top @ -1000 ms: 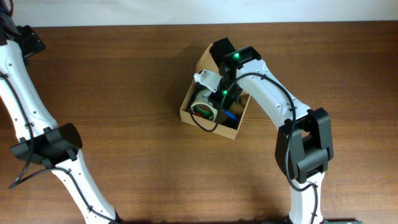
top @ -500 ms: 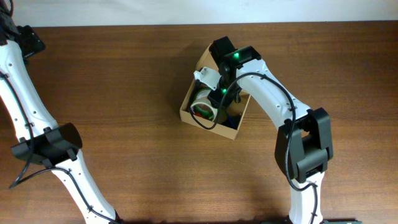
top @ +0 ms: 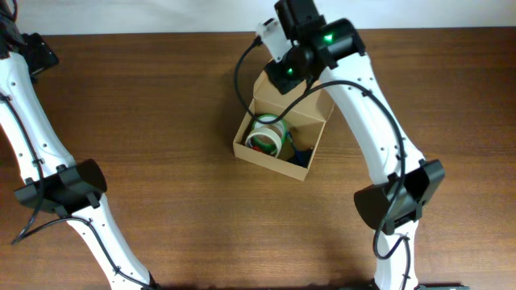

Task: Pack container
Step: 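Withdraw the right gripper up and away from the box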

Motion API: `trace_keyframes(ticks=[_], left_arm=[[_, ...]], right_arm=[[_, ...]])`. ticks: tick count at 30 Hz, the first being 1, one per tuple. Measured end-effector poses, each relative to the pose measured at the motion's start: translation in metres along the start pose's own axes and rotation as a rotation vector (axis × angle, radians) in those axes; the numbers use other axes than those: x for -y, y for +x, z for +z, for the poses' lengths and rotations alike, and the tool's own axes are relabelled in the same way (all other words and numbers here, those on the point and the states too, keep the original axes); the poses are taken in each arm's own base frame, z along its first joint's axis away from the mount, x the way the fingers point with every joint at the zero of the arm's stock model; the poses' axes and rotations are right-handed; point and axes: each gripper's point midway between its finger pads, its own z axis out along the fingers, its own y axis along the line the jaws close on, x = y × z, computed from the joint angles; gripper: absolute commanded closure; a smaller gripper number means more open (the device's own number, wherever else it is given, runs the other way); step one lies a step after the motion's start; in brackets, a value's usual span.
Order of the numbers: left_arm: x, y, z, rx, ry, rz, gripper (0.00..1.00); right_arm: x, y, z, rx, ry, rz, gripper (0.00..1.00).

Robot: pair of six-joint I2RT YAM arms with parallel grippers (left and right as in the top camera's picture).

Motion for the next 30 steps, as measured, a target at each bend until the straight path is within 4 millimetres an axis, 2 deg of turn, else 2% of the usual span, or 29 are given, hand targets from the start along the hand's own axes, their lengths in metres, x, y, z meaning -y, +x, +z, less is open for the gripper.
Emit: trace_keyframes(ticks=[5, 8, 10, 18, 21, 23, 26, 30], left_arm=[[0.000, 0.000, 0.000, 0.000, 0.000, 0.000, 0.00], [0.000, 0.000, 0.000, 0.000, 0.000, 0.000, 0.00], [0.000, 0.000, 0.000, 0.000, 0.000, 0.000, 0.00], [0.000, 0.000, 0.000, 0.000, 0.000, 0.000, 0.00], [0.000, 0.000, 0.000, 0.000, 0.000, 0.000, 0.00], [0.000, 0.000, 0.000, 0.000, 0.000, 0.000, 0.00], [0.006, -0.002, 0.000, 0.006, 0.032, -0.010, 0.00], [0.036, 0.011, -0.004, -0.063, 0.212, -0.020, 0.00]], right_arm=[[0.015, 0.020, -0.015, -0.073, 0.057, 0.133, 0.57], [0.036, 0.039, -0.017, -0.127, 0.073, 0.235, 0.59], [0.058, 0.054, -0.020, -0.163, 0.088, 0.320, 0.63], [0.169, 0.128, -0.043, -0.197, 0.066, 0.766, 0.62], [0.193, 0.149, -0.044, -0.196, 0.044, 0.871, 0.62], [0.197, 0.159, -0.035, -0.210, 0.021, 0.911, 0.62], [0.188, 0.172, -0.008, -0.265, -0.029, 0.930, 0.62], [0.162, 0.184, 0.033, -0.340, -0.085, 0.910, 0.62]])
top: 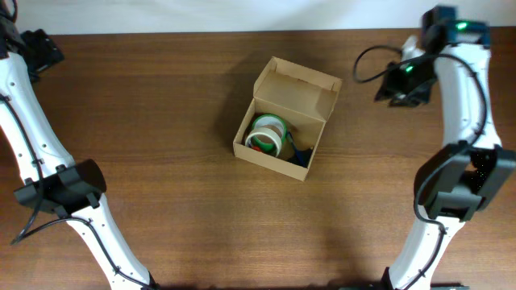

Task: Pack container
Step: 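Withdraw the right gripper up and away from the box, then bring both grippers to the box lid flaps on either side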

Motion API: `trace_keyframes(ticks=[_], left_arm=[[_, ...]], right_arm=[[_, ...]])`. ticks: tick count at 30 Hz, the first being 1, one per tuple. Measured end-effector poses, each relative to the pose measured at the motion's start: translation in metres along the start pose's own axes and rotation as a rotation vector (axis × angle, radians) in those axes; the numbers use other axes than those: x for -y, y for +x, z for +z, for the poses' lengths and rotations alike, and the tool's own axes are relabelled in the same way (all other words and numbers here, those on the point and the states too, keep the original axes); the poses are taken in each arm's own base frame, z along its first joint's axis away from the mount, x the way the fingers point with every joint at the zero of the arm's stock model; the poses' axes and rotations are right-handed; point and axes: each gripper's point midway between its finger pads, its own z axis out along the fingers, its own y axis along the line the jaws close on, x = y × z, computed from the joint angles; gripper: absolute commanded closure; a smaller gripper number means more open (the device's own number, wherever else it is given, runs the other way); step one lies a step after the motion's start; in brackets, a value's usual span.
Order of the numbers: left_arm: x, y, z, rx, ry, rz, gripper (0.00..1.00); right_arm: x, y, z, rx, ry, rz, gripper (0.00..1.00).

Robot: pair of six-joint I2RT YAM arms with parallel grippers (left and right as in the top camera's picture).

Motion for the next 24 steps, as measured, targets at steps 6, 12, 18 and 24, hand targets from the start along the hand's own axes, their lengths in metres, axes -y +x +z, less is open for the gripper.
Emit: trace_keyframes(ticks=[6, 12, 18, 24], left_arm=[[0.041, 0.020, -0.006, -0.101, 0.234, -0.006, 0.27], [0.070, 0.044, -0.013, -0.179, 0.328, 0.086, 0.82], [0.129, 0.081, -0.009, -0.240, 0.387, 0.297, 0.98], [0.186, 0.123, 0.017, -0.276, 0.360, 0.482, 0.98]], right_arm=[[-0.034, 0.009, 0.037, -0.027, -0.015, -0.089, 0.75], [-0.066, -0.001, 0.044, 0.039, -0.045, -0.134, 0.83], [-0.063, -0.005, 0.043, 0.050, -0.040, -0.099, 0.95], [-0.055, -0.006, 0.050, 0.037, -0.016, -0.079, 0.96]])
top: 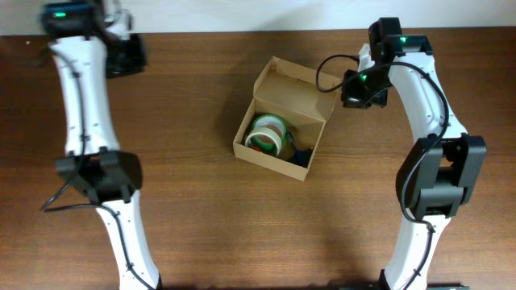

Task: Pack container
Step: 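Bring both grippers to the box lid flaps on either side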

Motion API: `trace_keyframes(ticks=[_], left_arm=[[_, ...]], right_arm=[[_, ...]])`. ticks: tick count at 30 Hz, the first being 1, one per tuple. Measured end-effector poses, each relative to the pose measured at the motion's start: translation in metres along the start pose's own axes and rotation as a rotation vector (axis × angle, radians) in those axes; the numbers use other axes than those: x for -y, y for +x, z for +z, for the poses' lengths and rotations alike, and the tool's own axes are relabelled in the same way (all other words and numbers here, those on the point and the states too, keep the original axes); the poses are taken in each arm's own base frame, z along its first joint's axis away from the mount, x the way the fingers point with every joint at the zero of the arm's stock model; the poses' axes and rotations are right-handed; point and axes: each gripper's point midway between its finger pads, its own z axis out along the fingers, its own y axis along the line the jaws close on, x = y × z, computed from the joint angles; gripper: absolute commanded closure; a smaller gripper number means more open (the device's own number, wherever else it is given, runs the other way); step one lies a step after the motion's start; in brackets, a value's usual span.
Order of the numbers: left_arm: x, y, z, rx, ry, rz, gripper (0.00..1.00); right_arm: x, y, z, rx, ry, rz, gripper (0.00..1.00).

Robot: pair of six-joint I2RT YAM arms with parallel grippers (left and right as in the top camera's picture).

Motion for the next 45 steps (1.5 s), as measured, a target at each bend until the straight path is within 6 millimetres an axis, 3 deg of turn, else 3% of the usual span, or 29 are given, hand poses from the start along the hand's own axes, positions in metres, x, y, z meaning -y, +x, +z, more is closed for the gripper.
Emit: trace_keyframes(ticks=[5, 10, 15, 19, 28, 31, 34, 37, 42, 45], left_arm=[[0.026, 0.002, 0.032, -0.019, -0.013, 0.075, 0.98], [0.029, 0.013, 0.052, -0.063, -0.026, 0.093, 0.98], [0.026, 0.018, 0.057, -0.086, -0.033, 0.089, 0.98], [0.026, 0.018, 0.057, -0.085, -0.036, 0.089, 0.98], [0.026, 0.018, 0.057, -0.085, -0.036, 0.089, 0.98], [0.026, 0.016, 0.058, -0.079, -0.034, 0.090, 0.98], [0.032, 0.013, 0.061, -0.068, 0.001, 0.090, 0.98], [0.043, 0.016, 0.077, -0.094, 0.076, 0.071, 0.98], [0.066, 0.032, 0.135, -0.201, 0.255, -0.005, 0.98], [0.079, 0.044, 0.167, -0.261, 0.339, -0.057, 0.99]], right_arm=[[0.003, -0.005, 0.018, -0.009, -0.002, 0.002, 0.96], [-0.010, -0.023, 0.033, 0.036, -0.085, -0.015, 0.96], [-0.035, -0.045, 0.039, 0.108, -0.230, -0.056, 0.96], [-0.051, -0.053, 0.039, 0.130, -0.327, -0.081, 0.96], [-0.091, -0.049, 0.035, 0.133, -0.455, -0.154, 0.96], [-0.096, -0.047, 0.036, 0.128, -0.458, -0.162, 0.97], [-0.091, -0.049, 0.035, 0.133, -0.449, -0.150, 0.96], [-0.071, -0.056, 0.032, 0.145, -0.438, -0.112, 0.96], [-0.030, -0.062, 0.025, 0.139, -0.413, -0.026, 0.96], [-0.017, -0.064, 0.023, 0.144, -0.401, -0.005, 0.96]])
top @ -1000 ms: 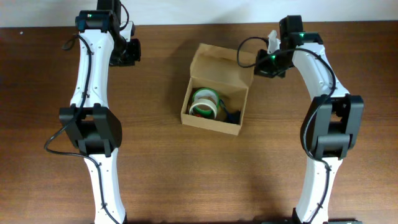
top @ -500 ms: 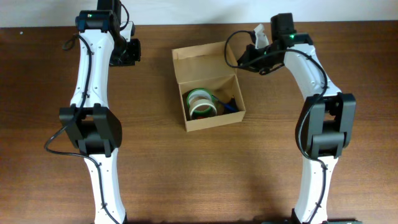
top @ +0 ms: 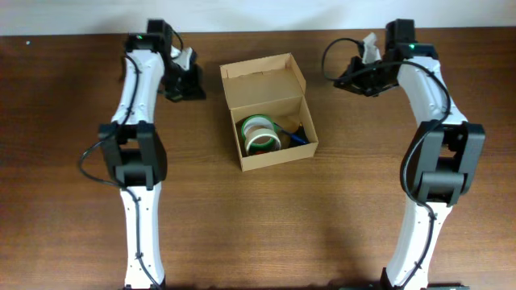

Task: Pack container
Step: 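Bring both grippers to the box lid flaps on either side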

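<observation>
The open cardboard box (top: 278,153) stands at the middle back of the table, its lid flap (top: 262,76) upright on the far side. Inside lie a white and green tape roll (top: 258,133) and a dark blue item (top: 297,137). My left gripper (top: 197,82) hovers just left of the lid, close to the box's left wall. My right gripper (top: 340,76) is to the right of the lid, a short gap away from it. From overhead neither gripper's fingers can be made out, and nothing shows in either.
The brown wooden table (top: 258,225) ends at a white wall along the back. Both white arms reach in from the near edge, one along each side of the box.
The box has turned and shifted a little left, squarer to the table. My left gripper came from the back left to the box's left side. My right gripper stands slightly farther from the lid.
At first my right gripper was over the box's lid and the left arm was at the far left edge. Then the right arm was out at the far right. Later it was back at the lid's right corner. Now both grippers flank the turned box.
</observation>
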Motion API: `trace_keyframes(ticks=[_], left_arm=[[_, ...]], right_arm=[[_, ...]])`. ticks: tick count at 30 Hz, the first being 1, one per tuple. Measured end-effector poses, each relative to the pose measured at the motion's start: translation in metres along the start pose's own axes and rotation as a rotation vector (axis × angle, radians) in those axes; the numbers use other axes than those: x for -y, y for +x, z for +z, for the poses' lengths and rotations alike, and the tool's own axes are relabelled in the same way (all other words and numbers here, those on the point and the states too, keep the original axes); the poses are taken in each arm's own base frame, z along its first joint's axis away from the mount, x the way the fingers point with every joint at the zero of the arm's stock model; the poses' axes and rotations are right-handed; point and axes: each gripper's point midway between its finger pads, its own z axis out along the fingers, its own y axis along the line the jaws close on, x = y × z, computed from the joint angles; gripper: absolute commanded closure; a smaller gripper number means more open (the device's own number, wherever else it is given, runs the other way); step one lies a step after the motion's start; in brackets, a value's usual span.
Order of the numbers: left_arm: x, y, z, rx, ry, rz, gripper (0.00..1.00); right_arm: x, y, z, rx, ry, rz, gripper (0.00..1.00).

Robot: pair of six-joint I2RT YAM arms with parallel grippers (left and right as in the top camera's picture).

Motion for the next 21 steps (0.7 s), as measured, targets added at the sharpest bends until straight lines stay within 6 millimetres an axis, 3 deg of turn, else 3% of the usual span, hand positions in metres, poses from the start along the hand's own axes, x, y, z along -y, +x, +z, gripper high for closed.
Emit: trace_keyframes(ticks=[4, 12, 21], left_arm=[[0.017, -0.002, 0.024, -0.009, 0.080, -0.023, 0.98], [0.066, -0.008, 0.035, 0.013, 0.210, -0.016, 0.98], [0.080, -0.009, 0.037, 0.014, 0.252, -0.018, 0.99]], right_arm=[[-0.005, 0.003, 0.004, -0.008, 0.000, -0.021, 0.96], [-0.014, 0.018, 0.032, -0.070, -0.001, -0.052, 0.96], [-0.016, 0.028, 0.055, -0.108, -0.020, -0.085, 0.96]])
